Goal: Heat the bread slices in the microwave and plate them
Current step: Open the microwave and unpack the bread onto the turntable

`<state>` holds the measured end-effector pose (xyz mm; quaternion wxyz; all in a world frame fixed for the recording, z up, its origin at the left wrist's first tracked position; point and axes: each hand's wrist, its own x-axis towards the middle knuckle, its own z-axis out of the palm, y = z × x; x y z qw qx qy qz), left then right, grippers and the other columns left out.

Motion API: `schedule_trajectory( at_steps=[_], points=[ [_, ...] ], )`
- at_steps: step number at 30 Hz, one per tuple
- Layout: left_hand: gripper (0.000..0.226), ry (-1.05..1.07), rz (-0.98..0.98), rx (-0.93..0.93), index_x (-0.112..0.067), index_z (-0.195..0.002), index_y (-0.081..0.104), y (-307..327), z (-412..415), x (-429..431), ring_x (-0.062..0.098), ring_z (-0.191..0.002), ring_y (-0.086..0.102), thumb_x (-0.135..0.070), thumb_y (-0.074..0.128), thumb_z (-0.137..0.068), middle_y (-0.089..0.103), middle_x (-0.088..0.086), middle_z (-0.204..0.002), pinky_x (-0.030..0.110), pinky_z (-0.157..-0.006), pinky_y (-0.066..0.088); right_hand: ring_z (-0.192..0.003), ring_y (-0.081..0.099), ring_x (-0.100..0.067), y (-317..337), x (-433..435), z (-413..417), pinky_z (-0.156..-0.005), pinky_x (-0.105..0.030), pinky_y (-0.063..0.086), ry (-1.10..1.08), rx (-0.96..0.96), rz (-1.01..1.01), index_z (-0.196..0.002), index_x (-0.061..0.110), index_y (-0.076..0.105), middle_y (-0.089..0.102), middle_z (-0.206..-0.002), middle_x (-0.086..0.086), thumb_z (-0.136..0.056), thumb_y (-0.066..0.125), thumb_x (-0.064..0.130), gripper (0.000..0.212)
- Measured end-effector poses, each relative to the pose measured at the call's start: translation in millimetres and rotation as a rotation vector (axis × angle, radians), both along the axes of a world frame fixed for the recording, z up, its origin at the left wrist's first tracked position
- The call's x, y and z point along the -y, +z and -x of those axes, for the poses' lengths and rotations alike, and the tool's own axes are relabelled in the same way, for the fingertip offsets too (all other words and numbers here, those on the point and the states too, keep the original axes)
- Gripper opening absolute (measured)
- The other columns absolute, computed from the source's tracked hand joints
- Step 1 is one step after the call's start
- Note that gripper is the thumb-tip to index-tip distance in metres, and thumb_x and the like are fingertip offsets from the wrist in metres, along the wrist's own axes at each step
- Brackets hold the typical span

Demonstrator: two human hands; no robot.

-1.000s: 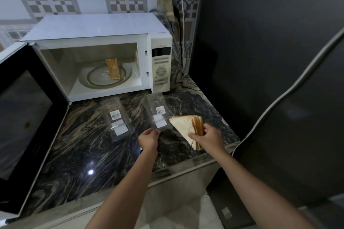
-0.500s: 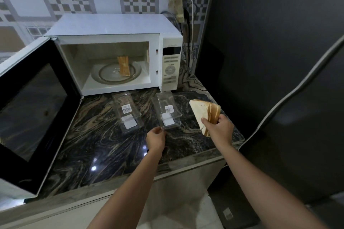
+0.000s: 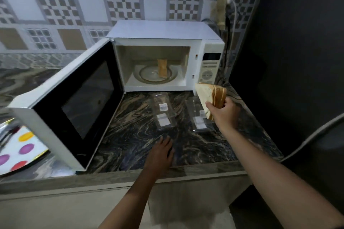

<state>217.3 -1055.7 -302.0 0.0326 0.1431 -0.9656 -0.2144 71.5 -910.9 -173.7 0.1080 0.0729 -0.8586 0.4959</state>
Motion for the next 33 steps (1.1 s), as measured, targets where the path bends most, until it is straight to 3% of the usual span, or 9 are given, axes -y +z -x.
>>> schedule_trajectory(
  at_steps=[3, 6, 10, 14, 17, 24, 28, 30, 33],
  points=[
    [0.075, 0.07, 0.077, 0.047, -0.018, -0.149, 0.014, 2.5, -21.5, 20.6, 0.017, -0.147, -0.001, -0.058, 0.003, -0.087, 0.005, -0.001, -0.159, 0.028, -0.117, 0.0, -0.068, 0.056, -0.019, 6.5, 34.8, -0.9, -0.052, -0.022, 0.034, 0.084, 0.029, 0.013, -0.08, 0.012, 0.056, 0.061, -0.078, -0.005, -0.071, 0.076, 0.033, 0.03],
    [0.085, 0.165, 0.123, 0.093, -0.022, -0.15, 0.004, -1.0, -29.2, 42.6, 0.016, -0.147, -0.008, -0.059, -0.013, -0.075, -0.003, -0.002, -0.159, 0.03, -0.117, -0.004, -0.069, 0.057, -0.021, 9.6, 71.3, 1.4, -0.058, -0.026, 0.037, 0.153, 0.047, 0.009, -0.077, 0.011, 0.056, 0.061, -0.076, -0.004, -0.069, 0.076, 0.034, 0.032],
    [0.069, 0.232, 0.118, 0.106, -0.023, -0.15, 0.001, -3.0, -19.4, 69.0, 0.014, -0.146, -0.01, -0.053, -0.001, -0.088, -0.006, -0.003, -0.159, 0.031, -0.117, -0.007, -0.071, 0.058, -0.019, 14.4, 119.6, 13.9, -0.06, -0.024, 0.038, 0.232, 0.027, -0.046, -0.085, 0.008, 0.062, 0.064, -0.081, -0.004, -0.07, 0.075, 0.036, 0.034],
    [0.088, 0.274, 0.139, 0.077, -0.023, -0.15, 0.001, -5.8, 7.0, 100.8, 0.011, -0.146, -0.006, -0.058, -0.014, -0.07, -0.008, -0.008, -0.157, 0.029, -0.116, -0.006, -0.074, 0.056, -0.018, 20.4, 168.6, 40.7, -0.061, -0.023, 0.039, 0.27, 0.051, -0.091, -0.093, 0.007, 0.063, 0.065, -0.089, -0.006, -0.071, 0.075, 0.033, 0.037],
    [0.089, 0.288, 0.138, 0.075, -0.024, -0.15, 0.003, -5.6, 32.6, 124.5, 0.012, -0.147, -0.003, -0.057, -0.014, -0.069, -0.003, -0.006, -0.158, 0.031, -0.117, -0.003, -0.08, 0.06, -0.022, 16.3, 205.2, 64.1, -0.062, -0.025, 0.041, 0.278, 0.121, -0.119, -0.096, 0.007, 0.061, 0.065, -0.096, -0.009, -0.072, 0.074, 0.034, 0.038],
    [0.059, 0.273, 0.105, 0.066, -0.023, -0.15, 0.002, -5.3, 88.4, 174.1, 0.009, -0.146, -0.007, -0.046, 0.017, -0.098, -0.002, -0.005, -0.159, 0.027, -0.115, -0.009, -0.091, 0.063, -0.027, -0.1, 270.6, 114.4, -0.07, -0.03, 0.05, 0.279, 0.164, -0.251, -0.101, 0.007, 0.065, 0.065, -0.103, -0.01, -0.075, 0.073, 0.033, 0.037],
    [0.079, 0.275, 0.11, 0.051, -0.022, -0.15, 0.005, -7.1, 111.9, 189.0, 0.01, -0.146, -0.002, -0.054, -0.006, -0.079, 0.002, -0.004, -0.159, 0.026, -0.114, -0.007, -0.103, 0.06, -0.034, -9.7, 290.5, 127.8, -0.082, -0.04, 0.05, 0.275, 0.176, -0.333, -0.109, 0.001, 0.061, 0.061, -0.113, -0.018, -0.088, 0.061, 0.021, 0.028],
    [0.082, 0.294, 0.104, 0.037, -0.021, -0.15, 0.007, -8.1, 118.5, 192.1, 0.011, -0.147, 0.001, -0.054, -0.008, -0.077, 0.006, -0.003, -0.159, 0.027, -0.115, -0.004, -0.108, 0.057, -0.036, -15.2, 293.9, 133.8, -0.089, -0.041, 0.048, 0.297, 0.196, -0.33, -0.111, -0.004, 0.059, 0.06, -0.115, -0.022, -0.093, 0.05, 0.015, 0.028],
    [0.078, 0.309, 0.121, 0.017, -0.021, -0.15, 0.007, -8.2, 120.3, 191.5, 0.011, -0.147, 0.001, -0.053, -0.006, -0.08, 0.006, -0.003, -0.159, 0.029, -0.116, -0.003, -0.107, 0.057, -0.034, -21.0, 296.6, 139.2, -0.087, -0.038, 0.047, 0.37, 0.189, -0.362, -0.117, 0.0, 0.053, 0.059, -0.118, -0.017, -0.086, 0.061, 0.03, 0.044]
  ],
)
